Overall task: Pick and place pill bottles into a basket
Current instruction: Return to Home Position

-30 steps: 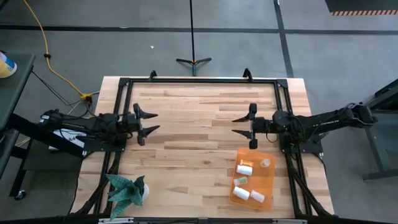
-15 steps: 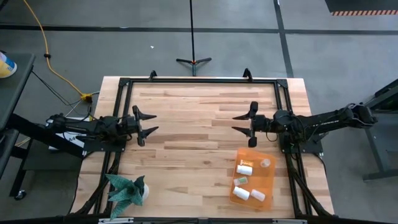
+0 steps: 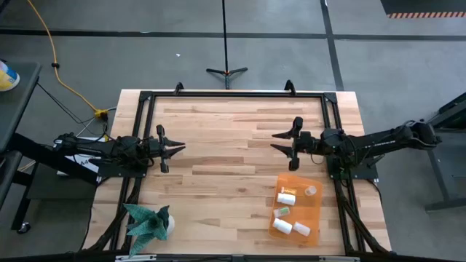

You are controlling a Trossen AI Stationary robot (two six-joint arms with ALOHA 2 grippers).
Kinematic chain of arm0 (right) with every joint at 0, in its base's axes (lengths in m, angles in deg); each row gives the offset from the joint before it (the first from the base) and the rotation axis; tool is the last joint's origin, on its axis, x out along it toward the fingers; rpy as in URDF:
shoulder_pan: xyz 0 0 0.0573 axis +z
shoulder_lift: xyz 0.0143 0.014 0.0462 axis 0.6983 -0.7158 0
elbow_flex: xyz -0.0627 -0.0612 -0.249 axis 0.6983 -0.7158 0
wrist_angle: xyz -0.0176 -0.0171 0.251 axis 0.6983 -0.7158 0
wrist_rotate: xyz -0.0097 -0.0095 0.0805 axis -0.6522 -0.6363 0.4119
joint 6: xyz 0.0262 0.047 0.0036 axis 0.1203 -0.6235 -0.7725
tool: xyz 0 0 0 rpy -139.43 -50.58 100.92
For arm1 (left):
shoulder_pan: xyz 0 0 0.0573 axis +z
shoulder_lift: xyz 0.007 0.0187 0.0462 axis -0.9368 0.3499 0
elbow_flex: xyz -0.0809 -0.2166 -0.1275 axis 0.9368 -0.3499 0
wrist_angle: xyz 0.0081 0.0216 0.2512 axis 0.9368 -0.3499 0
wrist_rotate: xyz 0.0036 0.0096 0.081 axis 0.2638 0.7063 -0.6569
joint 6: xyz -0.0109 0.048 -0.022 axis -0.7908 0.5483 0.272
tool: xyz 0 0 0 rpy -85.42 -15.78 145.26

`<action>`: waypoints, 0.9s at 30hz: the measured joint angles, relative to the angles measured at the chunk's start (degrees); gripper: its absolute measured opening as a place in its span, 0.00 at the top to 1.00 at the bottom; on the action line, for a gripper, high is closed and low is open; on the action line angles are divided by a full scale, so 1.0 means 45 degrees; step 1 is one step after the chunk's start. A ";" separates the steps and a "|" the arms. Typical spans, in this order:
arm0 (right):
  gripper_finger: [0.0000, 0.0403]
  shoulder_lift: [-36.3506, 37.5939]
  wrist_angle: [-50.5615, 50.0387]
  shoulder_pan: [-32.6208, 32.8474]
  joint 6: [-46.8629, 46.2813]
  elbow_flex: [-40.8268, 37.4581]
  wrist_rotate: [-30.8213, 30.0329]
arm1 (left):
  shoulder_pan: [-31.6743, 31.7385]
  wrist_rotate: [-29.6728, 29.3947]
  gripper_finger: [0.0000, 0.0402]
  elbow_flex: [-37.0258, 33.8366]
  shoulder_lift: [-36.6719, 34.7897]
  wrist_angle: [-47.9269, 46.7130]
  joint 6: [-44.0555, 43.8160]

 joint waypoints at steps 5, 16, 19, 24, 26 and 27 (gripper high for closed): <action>0.67 -0.1221 0.0421 -0.0572 0.0309 0.0000 0.0193 | 0.0003 -0.0212 0.93 -0.0002 0.0000 0.0024 0.0008; 0.96 -0.0709 -0.1069 -0.2147 0.0495 -0.0008 0.2679 | 0.0003 -0.0530 0.95 -0.0010 0.0000 0.0039 -0.0364; 0.98 0.0062 -0.1503 -0.1660 0.0260 -0.0482 0.2493 | 0.0003 -0.0708 0.94 -0.0015 0.0000 0.0044 -0.0452; 0.99 0.2047 -0.1505 -0.0920 -0.0322 -0.2176 0.0784 | 0.0003 -0.0717 0.90 -0.0015 0.0005 0.0043 -0.0646; 1.00 0.2954 -0.1451 -0.0781 -0.0521 -0.2869 0.0697 | 0.0003 -0.0721 0.93 -0.0015 0.0005 0.0044 -0.0603; 0.99 0.3423 -0.1426 -0.0758 -0.0658 -0.3136 0.0723 | 0.0003 -0.0721 0.95 -0.0015 0.0005 0.0042 -0.0500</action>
